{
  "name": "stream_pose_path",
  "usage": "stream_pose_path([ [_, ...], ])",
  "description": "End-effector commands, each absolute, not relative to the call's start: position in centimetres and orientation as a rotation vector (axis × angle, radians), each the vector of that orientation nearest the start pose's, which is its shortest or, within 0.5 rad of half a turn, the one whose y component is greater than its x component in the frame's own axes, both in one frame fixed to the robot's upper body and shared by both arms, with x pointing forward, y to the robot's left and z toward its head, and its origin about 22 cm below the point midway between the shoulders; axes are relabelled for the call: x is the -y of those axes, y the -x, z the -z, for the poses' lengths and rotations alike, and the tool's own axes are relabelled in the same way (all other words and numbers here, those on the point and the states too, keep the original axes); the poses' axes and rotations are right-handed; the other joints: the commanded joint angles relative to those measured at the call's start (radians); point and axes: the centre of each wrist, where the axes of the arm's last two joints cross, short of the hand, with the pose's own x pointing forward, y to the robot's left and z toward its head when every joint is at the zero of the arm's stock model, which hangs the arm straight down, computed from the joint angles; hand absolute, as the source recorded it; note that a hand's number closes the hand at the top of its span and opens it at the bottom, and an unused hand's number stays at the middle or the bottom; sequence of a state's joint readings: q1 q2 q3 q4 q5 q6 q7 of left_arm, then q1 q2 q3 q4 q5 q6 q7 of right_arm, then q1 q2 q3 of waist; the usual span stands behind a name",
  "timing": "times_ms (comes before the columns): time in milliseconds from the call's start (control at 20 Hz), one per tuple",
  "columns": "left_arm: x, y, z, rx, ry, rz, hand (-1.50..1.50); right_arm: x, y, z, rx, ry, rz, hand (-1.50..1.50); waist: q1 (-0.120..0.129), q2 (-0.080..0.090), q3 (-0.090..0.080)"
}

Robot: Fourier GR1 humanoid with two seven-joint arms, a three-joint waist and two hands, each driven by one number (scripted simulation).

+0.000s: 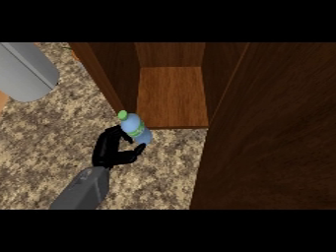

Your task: Pick up the bottled water, place it into the cabinet and close the cabinet

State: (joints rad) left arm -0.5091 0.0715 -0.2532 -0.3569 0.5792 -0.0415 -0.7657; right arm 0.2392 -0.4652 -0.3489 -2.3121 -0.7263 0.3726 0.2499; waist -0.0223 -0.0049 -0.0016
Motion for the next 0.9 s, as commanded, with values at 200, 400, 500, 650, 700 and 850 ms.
stream_pose_path([
  [200, -16.8, -30.4, 10.5, 1.717, 0.589, -0.052, -1.5, 30.8, -12.2, -20.3, 1.924, -0.223, -0.467, 1.5, 0.036, -0.023, 0.002],
  [400, -18.4, -27.4, 11.2, 1.725, 0.586, -0.067, -1.5, 29.0, -11.4, -20.3, 1.887, -0.273, -0.524, 1.5, 0.052, -0.021, 0.002],
  [500, -21.6, -26.9, 10.8, 1.734, 0.579, -0.067, -1.5, 27.9, -10.6, -20.6, 1.85, -0.371, -0.521, 1.5, 0.045, -0.024, 0.001],
  [650, -23.9, -25.8, 9.6, 1.784, 0.504, -0.073, -1.5, 27.6, -11.1, -20.1, 1.84, -0.397, -0.533, 1.5, 0.06, -0.029, 0.003],
  [700, -25.4, -25.5, 9.1, 1.786, 0.488, -0.05, -1.5, 26.9, -10.8, -20.5, 1.845, -0.441, -0.517, 1.5, 0.055, -0.022, 0.001],
  [850, -28.6, -23.5, 8.5, 1.801, 0.427, -0.056, -1.5, 25.5, -10.9, -20.1, 1.834, -0.501, -0.505, 1.5, 0.062, -0.022, 0.001],
])
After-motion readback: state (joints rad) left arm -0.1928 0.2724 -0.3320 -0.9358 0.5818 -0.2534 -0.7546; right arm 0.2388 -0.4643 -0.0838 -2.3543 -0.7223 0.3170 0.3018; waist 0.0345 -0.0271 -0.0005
